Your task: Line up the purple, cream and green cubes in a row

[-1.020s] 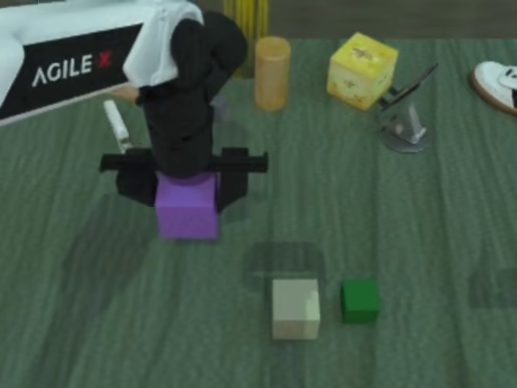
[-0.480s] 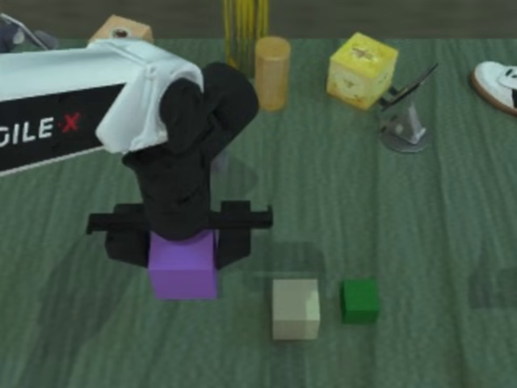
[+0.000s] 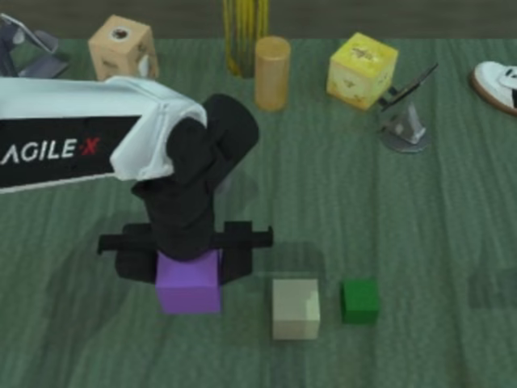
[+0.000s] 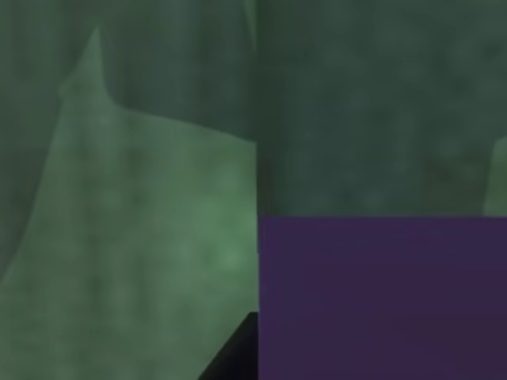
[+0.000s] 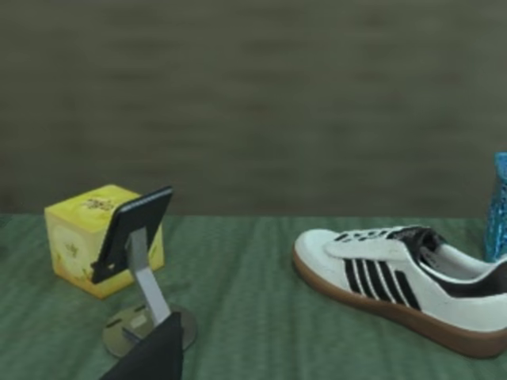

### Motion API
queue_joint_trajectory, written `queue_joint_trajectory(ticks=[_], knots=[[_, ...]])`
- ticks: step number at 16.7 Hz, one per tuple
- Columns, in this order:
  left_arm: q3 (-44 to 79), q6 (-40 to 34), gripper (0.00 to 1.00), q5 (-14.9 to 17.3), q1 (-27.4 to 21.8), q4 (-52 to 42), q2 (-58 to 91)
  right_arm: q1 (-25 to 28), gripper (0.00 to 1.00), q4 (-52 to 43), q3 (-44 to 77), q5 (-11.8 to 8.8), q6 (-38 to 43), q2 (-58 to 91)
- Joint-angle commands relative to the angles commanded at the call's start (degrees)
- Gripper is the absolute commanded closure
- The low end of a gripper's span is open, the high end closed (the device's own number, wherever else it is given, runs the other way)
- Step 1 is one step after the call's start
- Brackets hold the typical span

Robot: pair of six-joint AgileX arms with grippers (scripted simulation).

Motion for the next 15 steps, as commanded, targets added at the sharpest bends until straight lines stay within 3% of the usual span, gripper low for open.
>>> queue_joint_trajectory(ticks=[3,8,15], knots=[[-3.5,0.0,1.0,0.0,-0.3,5.7,2.1,0.0,0.0,0.0,0.0,0.0,0.0,0.0],[-4.2,-0.1,1.0,0.0,-0.3,6.6,2.6,0.0,0.0,0.0,0.0,0.0,0.0,0.0],[-4.2,-0.1,0.47,0.0,-0.3,6.6,2.6,0.0,0.0,0.0,0.0,0.0,0.0,0.0]])
